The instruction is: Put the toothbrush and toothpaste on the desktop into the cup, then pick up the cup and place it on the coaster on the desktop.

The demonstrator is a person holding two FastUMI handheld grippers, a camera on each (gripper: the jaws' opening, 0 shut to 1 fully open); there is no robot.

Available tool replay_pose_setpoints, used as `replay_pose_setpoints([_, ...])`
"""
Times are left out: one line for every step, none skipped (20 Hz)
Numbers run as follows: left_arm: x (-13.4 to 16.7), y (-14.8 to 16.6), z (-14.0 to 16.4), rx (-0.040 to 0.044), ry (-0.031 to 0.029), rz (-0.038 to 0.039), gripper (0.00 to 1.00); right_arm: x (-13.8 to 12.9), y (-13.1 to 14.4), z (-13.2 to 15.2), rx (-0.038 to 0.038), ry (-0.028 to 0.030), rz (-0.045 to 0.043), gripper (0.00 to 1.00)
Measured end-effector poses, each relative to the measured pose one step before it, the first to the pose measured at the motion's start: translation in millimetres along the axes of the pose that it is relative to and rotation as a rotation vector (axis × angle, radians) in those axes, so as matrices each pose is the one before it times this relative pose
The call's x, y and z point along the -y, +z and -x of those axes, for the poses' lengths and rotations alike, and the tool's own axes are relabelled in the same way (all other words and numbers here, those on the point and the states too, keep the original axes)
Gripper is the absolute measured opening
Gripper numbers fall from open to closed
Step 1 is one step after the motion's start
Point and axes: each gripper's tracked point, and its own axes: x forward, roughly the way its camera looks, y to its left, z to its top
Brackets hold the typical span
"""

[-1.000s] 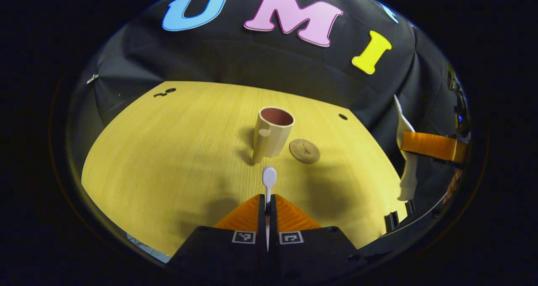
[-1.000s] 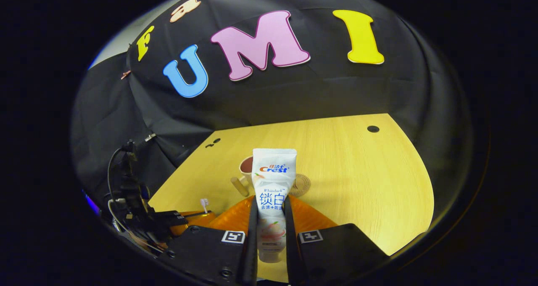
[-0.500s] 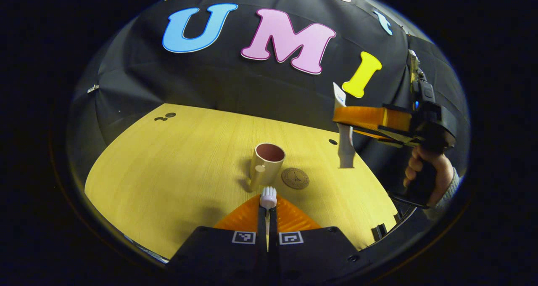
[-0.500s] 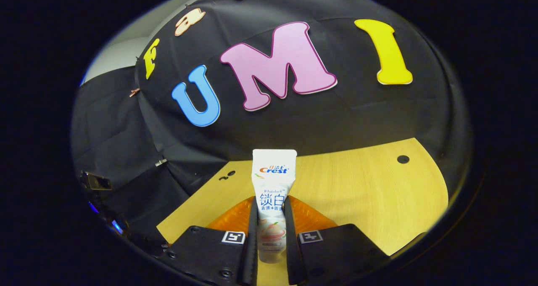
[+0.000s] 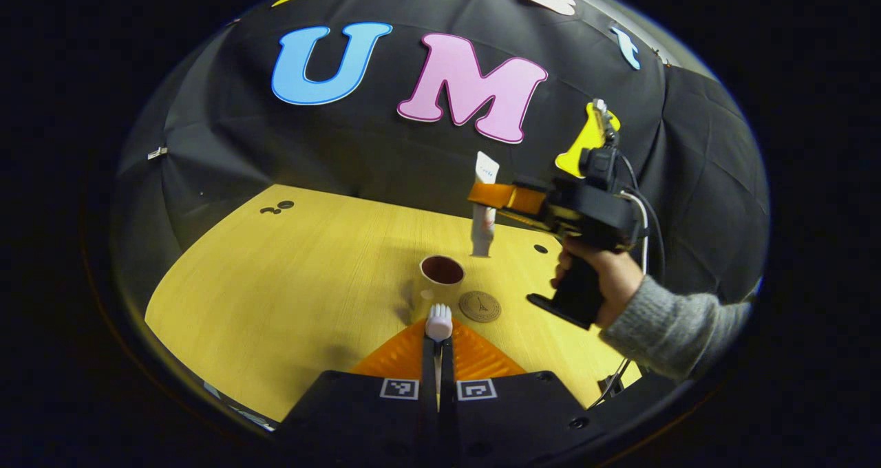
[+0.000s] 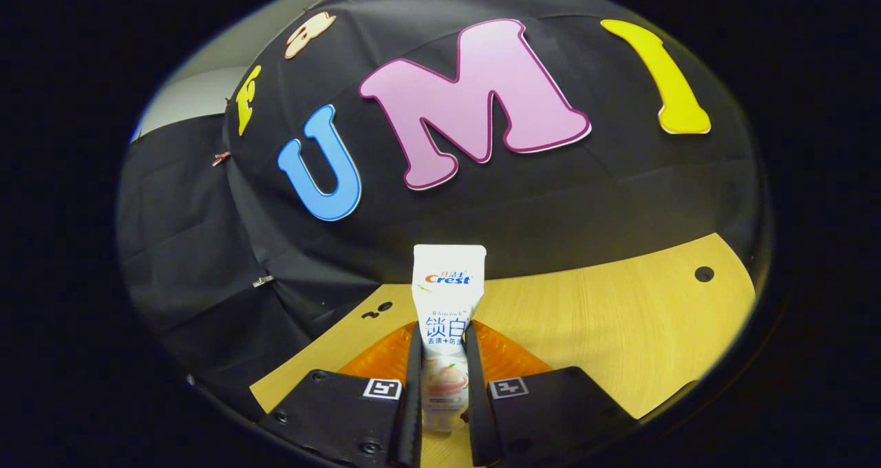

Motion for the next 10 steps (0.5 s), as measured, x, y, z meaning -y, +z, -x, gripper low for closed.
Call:
replay_pose_setpoints([0.13, 2.14, -0.07, 0.00245, 0.00022, 0.00482, 0.06, 1.78, -6.93, -8.48, -0.00592, -0.00002, 0.0055, 0.31])
replay_pose_setpoints([-0.79, 2.65, 0.7, 0.00299, 0.00231, 0.00285, 0.06, 1.58, -6.83, -7.73, -0.00868, -0.00268, 0.00385, 0.31])
replay_pose_setpoints([-1.45, 2.18, 0.48, 0.00633, 0.00345, 0.00086, 0.06, 2.76, -7.87, -7.46, -0.01015, -0.00489, 0.00339, 0.31])
replay_pose_setpoints([-0.99, 1.08, -0.38, 0.00123, 0.00236, 0.00065, 0.06, 2.49, -6.04, -5.92, -0.0104, -0.00713, 0.00533, 0.31])
replay_pose_setpoints([-2.27, -0.32, -0.32, -0.00113, 0.0048, 0.00237, 0.06, 1.91, -5.64, -6.2, -0.00824, -0.00616, 0.00913, 0.31])
replay_pose_setpoints([-1.23, 1.58, -0.44, 0.00077, 0.00204, 0.0055, 0.06, 2.2, -5.82, -5.11, -0.00714, -0.00382, 0.00929, 0.31])
replay_pose_setpoints([2.08, 1.59, 2.11, 0.00114, 0.00212, 0.00492, 0.06, 1.38, -4.87, -4.26, -0.00461, -0.00312, 0.00906, 0.31])
replay_pose_setpoints([-0.11, 1.31, 1.51, -0.00225, 0.00361, 0.00433, 0.06, 0.63, -5.78, -2.1, -0.01013, -0.00236, 0.00838, 0.31])
replay_pose_setpoints([-2.08, -0.31, -0.52, -0.00219, 0.00271, 0.0036, 0.06, 0.54, -7.2, -1.34, -0.01179, -0.00226, 0.00511, 0.31])
replay_pose_setpoints([-2.13, -0.67, -1.5, -0.00142, 0.00311, 0.00101, 0.06, 0.56, -5.15, 0.46, -0.00898, -0.00561, 0.0048, 0.31])
